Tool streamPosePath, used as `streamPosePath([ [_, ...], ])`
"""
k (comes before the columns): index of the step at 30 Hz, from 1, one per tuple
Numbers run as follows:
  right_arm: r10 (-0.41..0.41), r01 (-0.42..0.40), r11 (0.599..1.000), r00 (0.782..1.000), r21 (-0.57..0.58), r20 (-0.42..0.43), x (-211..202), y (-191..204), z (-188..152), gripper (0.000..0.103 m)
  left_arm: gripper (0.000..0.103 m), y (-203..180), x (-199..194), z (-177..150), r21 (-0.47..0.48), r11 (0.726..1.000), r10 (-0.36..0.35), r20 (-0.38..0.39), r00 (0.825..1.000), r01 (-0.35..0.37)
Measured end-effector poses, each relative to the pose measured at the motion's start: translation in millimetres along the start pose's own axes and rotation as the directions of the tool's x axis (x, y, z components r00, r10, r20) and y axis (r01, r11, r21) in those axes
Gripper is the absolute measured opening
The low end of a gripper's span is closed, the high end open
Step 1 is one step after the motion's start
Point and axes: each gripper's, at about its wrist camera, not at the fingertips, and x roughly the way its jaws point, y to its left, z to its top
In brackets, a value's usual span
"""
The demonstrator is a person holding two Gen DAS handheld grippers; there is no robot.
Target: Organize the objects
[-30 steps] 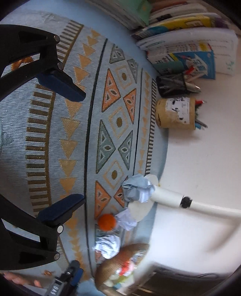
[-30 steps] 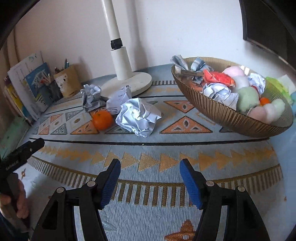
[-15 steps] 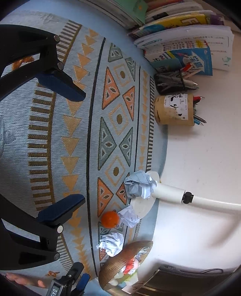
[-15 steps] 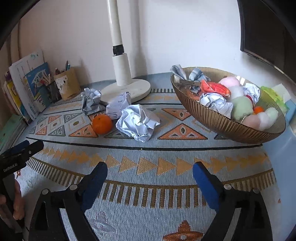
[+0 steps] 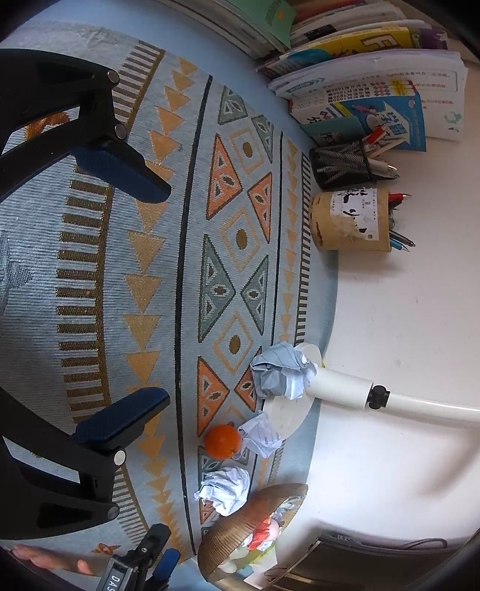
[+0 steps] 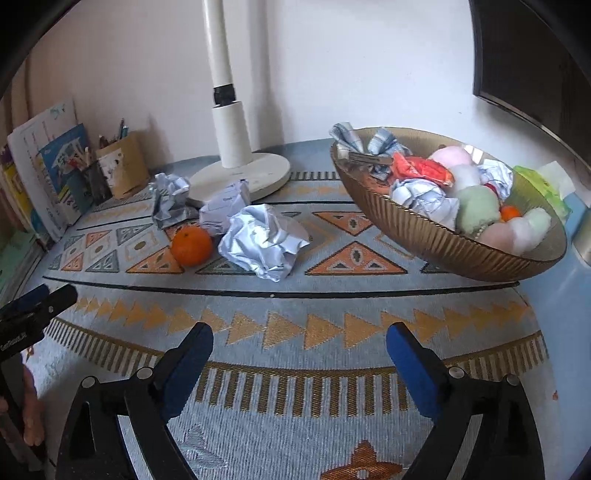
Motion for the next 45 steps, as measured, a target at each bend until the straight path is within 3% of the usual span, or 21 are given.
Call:
streamPosePath([
  [9, -0.063, 0.065, 0.998, 0.996, -0.018, 0.069, -10.0, 4.9, -0.4, 0.095, 0.1, -2.6, 1.3, -1.7, 0.015, 1.0, 0.01, -0.006, 1.0, -0.01],
  [25, -0.078, 0.088, 0.994, 0.986, -0.07, 0.146, -23.5, 16.7, -3.7, 0.097, 0.1, -3.3, 6.0, -2.4, 0.022, 0.999, 0.036, -0.032, 0.999, -0.035],
  [45, -0.086, 0.098, 0.992, 0.986, -0.079, 0.145, -23.4, 17.6, -3.3, 0.098, 0.1, 0.3, 5.1, -2.0, 0.009, 1.0, 0.02, -0.029, 0.999, -0.02],
])
